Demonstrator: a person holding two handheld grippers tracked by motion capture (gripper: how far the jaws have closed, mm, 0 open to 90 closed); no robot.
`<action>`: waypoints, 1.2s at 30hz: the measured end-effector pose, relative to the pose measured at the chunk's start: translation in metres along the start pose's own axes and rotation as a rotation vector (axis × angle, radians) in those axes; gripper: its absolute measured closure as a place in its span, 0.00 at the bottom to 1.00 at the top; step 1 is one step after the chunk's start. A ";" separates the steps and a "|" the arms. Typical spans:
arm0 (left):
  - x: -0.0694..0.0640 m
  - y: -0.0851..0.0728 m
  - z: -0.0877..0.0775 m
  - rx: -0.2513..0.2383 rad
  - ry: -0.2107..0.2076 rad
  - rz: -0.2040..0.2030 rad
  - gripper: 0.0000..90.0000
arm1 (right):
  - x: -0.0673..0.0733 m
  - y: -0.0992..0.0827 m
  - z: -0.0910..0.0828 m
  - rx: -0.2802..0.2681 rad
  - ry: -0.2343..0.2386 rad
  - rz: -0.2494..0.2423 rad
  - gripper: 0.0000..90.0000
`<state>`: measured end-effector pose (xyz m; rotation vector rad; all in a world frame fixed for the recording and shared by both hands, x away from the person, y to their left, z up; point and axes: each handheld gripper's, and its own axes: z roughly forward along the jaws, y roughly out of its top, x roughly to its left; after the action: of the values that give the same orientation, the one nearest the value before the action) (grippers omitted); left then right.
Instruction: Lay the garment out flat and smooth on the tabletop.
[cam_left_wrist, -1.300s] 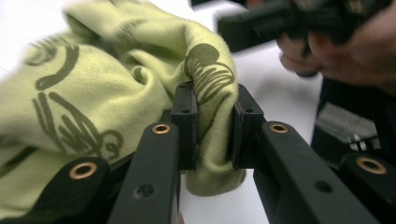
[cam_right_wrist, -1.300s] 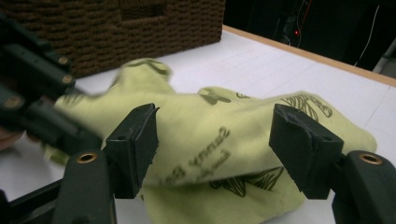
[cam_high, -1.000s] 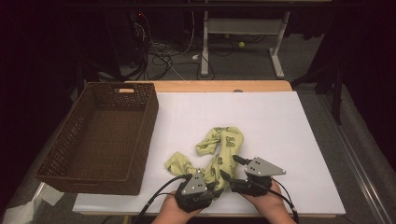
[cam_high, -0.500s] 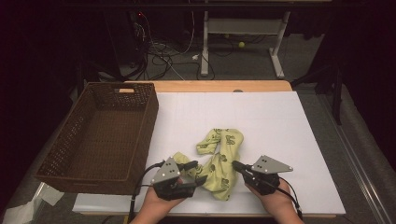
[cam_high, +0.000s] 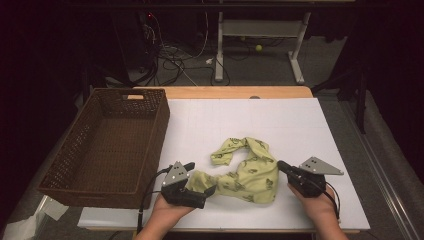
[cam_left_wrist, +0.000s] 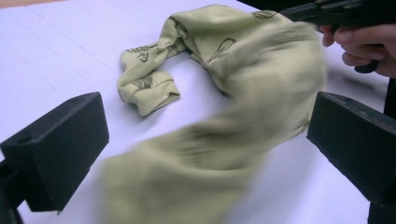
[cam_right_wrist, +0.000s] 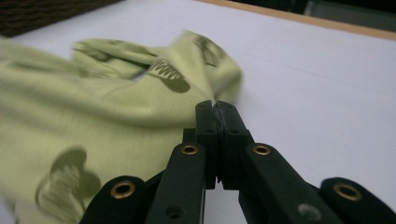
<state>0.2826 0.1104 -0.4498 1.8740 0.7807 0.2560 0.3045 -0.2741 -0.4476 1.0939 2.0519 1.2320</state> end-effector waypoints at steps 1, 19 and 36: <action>0.001 -0.001 0.001 -0.007 -0.006 0.000 0.00 | -0.006 -0.002 0.000 0.011 -0.018 0.014 1.00; 0.000 -0.008 0.010 -0.004 -0.077 -0.057 0.00 | 0.060 0.011 -0.036 -0.057 0.137 -0.131 0.61; 0.001 -0.007 0.007 -0.030 -0.077 -0.047 0.00 | 0.020 0.002 -0.059 -0.059 0.046 -0.072 0.99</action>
<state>0.2839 0.1075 -0.4591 1.8244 0.7630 0.1639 0.2503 -0.2851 -0.4189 0.9650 2.0569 1.2848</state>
